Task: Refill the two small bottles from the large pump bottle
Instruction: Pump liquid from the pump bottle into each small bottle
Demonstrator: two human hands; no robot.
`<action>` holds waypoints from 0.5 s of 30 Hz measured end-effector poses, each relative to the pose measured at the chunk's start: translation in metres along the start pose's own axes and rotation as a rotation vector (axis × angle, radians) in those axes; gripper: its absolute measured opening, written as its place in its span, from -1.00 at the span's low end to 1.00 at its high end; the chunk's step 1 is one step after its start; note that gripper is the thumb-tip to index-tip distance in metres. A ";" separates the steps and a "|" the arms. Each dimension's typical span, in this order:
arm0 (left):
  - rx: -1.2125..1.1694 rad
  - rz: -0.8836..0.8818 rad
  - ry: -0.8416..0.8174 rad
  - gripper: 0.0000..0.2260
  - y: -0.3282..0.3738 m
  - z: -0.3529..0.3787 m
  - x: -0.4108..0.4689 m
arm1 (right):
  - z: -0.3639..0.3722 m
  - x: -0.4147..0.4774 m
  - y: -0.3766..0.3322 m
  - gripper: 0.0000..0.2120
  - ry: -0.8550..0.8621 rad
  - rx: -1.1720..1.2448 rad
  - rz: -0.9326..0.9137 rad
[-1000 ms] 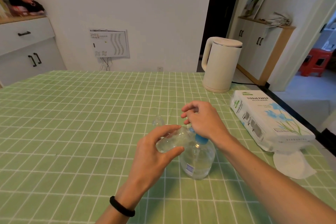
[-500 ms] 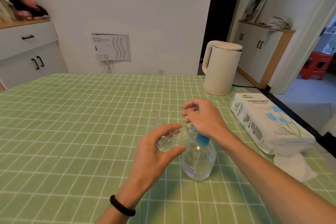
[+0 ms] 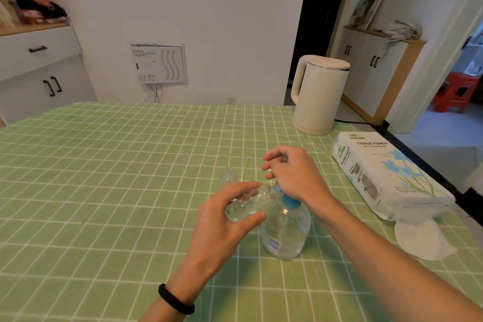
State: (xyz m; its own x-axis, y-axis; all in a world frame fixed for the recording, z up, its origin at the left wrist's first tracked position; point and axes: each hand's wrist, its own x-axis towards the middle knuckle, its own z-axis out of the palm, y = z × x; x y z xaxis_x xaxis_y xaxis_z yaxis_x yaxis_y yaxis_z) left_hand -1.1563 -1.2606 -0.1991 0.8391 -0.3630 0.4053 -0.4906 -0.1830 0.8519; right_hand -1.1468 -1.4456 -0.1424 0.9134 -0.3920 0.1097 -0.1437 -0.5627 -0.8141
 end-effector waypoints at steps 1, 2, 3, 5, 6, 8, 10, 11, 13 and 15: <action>0.000 -0.003 -0.003 -0.56 0.001 0.000 0.000 | 0.000 -0.001 -0.001 -0.75 0.001 -0.003 -0.001; 0.002 -0.004 -0.004 -0.56 0.001 0.000 0.000 | -0.001 -0.001 -0.002 -0.76 -0.001 -0.011 -0.002; 0.002 -0.005 -0.002 -0.56 0.002 -0.001 0.000 | -0.002 -0.001 -0.004 -0.77 -0.007 -0.023 -0.002; -0.003 -0.005 0.002 -0.57 0.005 -0.002 0.001 | -0.005 -0.001 -0.008 -0.80 -0.019 -0.047 -0.006; -0.006 -0.001 0.002 -0.57 0.006 -0.002 0.001 | -0.006 0.000 -0.010 -0.81 -0.021 -0.060 -0.015; -0.001 0.007 0.000 -0.58 0.008 -0.003 0.003 | -0.007 0.001 -0.013 -0.83 -0.020 -0.079 -0.033; 0.002 0.009 0.001 -0.57 0.008 -0.004 0.003 | -0.007 0.001 -0.013 -0.82 -0.016 -0.054 -0.027; -0.003 0.007 0.003 -0.57 0.008 -0.003 0.002 | -0.007 0.001 -0.012 -0.81 -0.012 -0.037 -0.018; -0.007 0.003 0.007 -0.57 0.007 -0.003 0.002 | -0.006 0.001 -0.010 -0.79 -0.011 -0.018 -0.002; 0.005 0.004 0.013 -0.57 0.005 -0.002 0.002 | -0.004 0.001 -0.007 -0.77 -0.013 -0.008 0.013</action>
State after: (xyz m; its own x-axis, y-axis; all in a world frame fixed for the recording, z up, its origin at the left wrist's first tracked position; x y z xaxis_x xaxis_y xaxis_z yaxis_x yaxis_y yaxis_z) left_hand -1.1567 -1.2604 -0.1937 0.8402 -0.3518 0.4126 -0.4947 -0.1858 0.8489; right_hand -1.1469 -1.4450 -0.1342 0.9161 -0.3904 0.0915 -0.1591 -0.5633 -0.8108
